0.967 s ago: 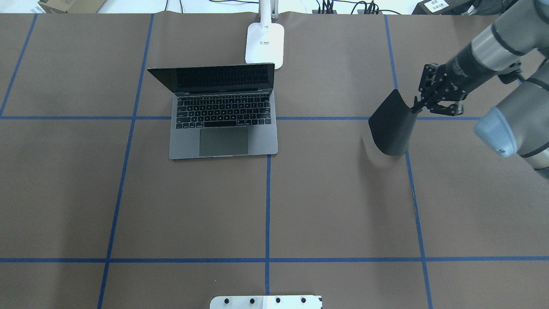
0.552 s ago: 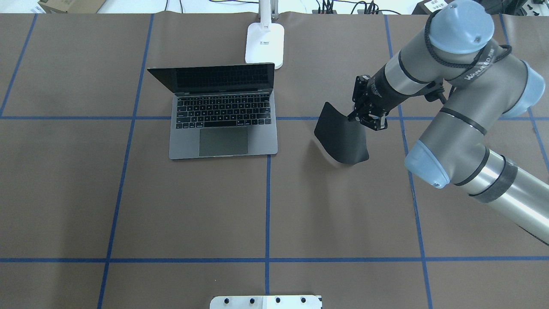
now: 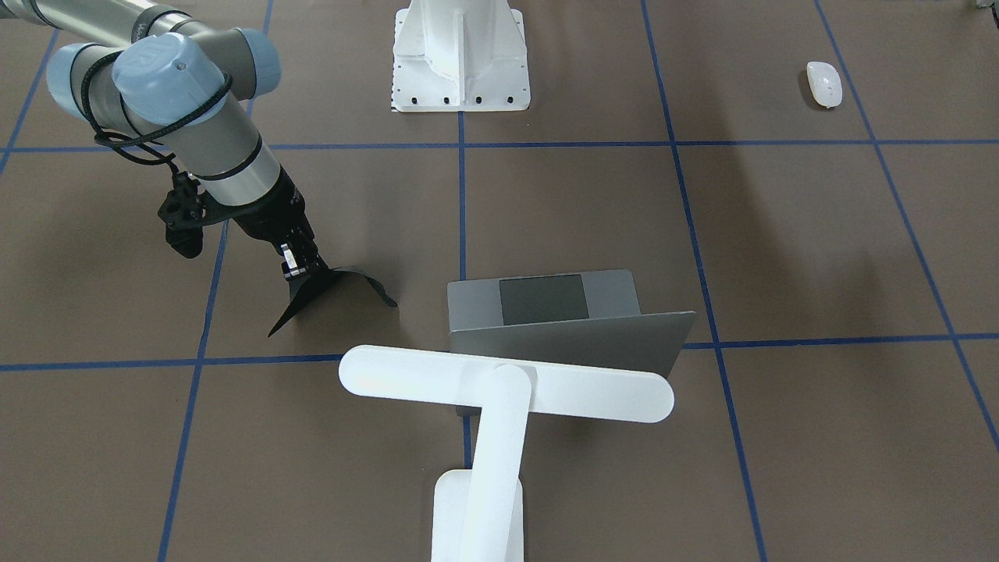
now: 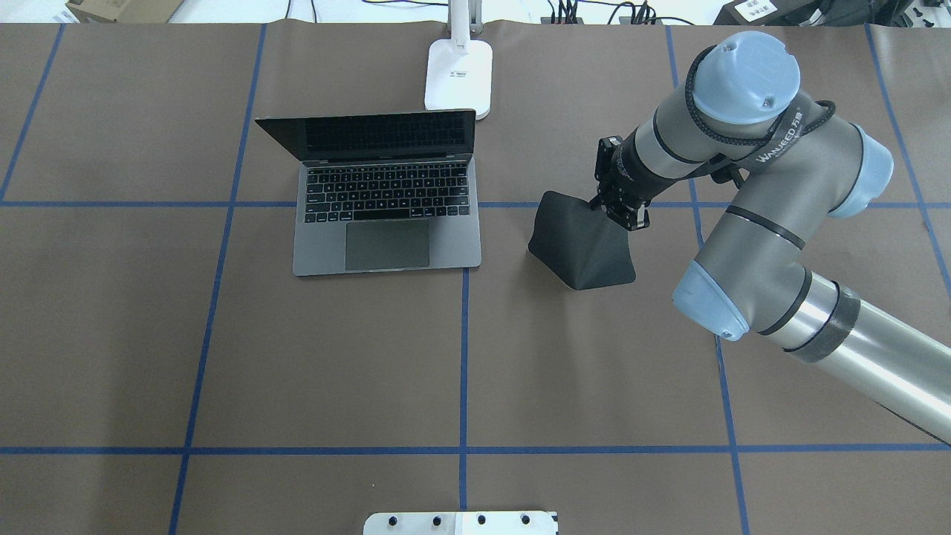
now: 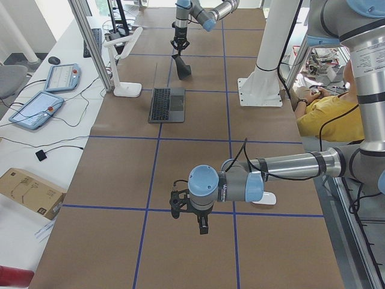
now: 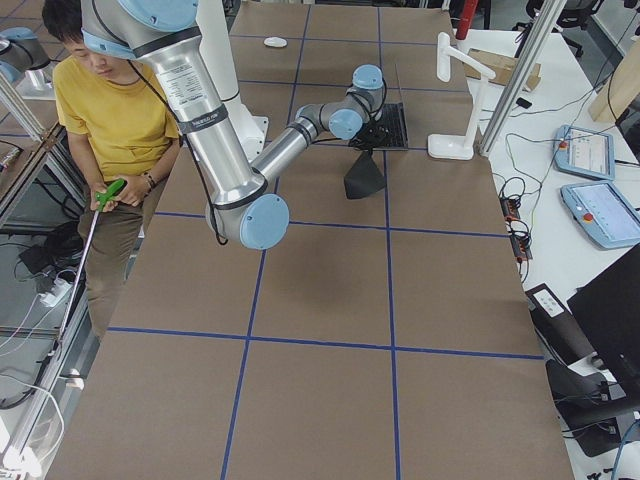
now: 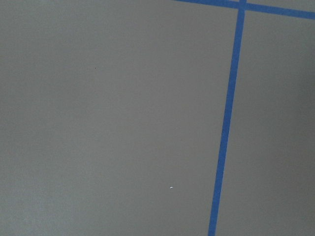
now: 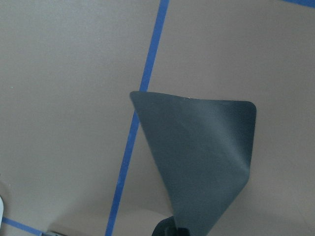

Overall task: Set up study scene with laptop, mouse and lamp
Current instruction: 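Carry the dark object with the right gripper toward the laptop, then lower the dark mouse pad with the right gripper beside the laptop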

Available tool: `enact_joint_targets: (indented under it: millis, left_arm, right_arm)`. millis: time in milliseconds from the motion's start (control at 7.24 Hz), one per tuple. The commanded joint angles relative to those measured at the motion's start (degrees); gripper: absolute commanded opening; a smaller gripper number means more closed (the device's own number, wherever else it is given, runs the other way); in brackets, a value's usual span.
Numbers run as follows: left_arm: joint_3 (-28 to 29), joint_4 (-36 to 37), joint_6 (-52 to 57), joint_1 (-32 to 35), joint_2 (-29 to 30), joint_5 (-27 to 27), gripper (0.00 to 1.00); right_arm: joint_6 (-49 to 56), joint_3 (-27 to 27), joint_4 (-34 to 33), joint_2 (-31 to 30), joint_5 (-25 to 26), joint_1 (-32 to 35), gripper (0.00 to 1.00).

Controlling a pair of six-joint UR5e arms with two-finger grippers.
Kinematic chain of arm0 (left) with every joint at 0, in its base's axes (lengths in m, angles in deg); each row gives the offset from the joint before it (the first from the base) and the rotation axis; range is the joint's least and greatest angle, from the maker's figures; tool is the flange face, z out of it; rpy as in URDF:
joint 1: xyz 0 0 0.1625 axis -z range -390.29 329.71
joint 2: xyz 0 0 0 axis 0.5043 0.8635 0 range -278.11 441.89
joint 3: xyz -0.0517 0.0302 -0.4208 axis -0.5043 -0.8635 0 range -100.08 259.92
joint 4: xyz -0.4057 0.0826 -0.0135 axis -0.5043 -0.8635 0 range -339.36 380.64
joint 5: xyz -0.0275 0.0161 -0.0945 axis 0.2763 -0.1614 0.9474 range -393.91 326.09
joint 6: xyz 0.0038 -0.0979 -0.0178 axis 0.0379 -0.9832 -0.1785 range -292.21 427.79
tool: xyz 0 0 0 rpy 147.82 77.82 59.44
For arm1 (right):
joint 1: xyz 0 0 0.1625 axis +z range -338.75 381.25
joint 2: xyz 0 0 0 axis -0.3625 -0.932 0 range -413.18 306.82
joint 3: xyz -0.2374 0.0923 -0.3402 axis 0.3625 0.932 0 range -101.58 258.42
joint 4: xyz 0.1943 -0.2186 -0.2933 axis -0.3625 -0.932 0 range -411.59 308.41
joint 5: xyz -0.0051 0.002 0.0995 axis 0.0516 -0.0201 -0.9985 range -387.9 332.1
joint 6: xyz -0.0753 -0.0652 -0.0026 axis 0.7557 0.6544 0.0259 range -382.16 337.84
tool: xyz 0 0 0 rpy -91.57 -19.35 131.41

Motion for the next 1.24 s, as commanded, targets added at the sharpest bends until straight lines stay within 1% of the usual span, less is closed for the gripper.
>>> enact_joint_targets:
  millis: [0,138,276,552,829,967,1105]
  left_arm:
    - [-0.05,0.0,0.0,0.0,0.07,-0.08,1.0]
    - [0.04,0.0,0.0,0.0,0.07,0.01,1.0]
    - [0.04,0.0,0.0,0.0,-0.02,0.01,1.0]
    - [0.39,-0.09,0.0,0.0,-0.02,0.01,1.0]
    - [0.65,-0.09,0.0,-0.09,-0.02,-0.08,1.0]
    - [0.74,-0.09,0.0,-0.09,-0.02,0.01,1.0]
    - [0.74,-0.09,0.0,-0.09,-0.02,0.01,1.0]
  right_arm:
    - [0.77,3.43,1.72,0.26,3.4,0.0,0.0]
    - [0.77,7.01,5.83,0.26,3.94,-0.09,0.0]
    - [0.77,9.05,8.22,0.26,4.21,0.0,0.0]
    - [0.16,13.88,8.59,5.07,6.4,-1.04,0.0]
    - [-1.59,14.34,8.51,6.93,7.28,-2.19,0.0]
    - [-4.56,14.43,8.33,7.72,9.03,-3.07,0.0]
    - [-8.68,15.3,8.24,9.04,9.57,-3.51,0.0]
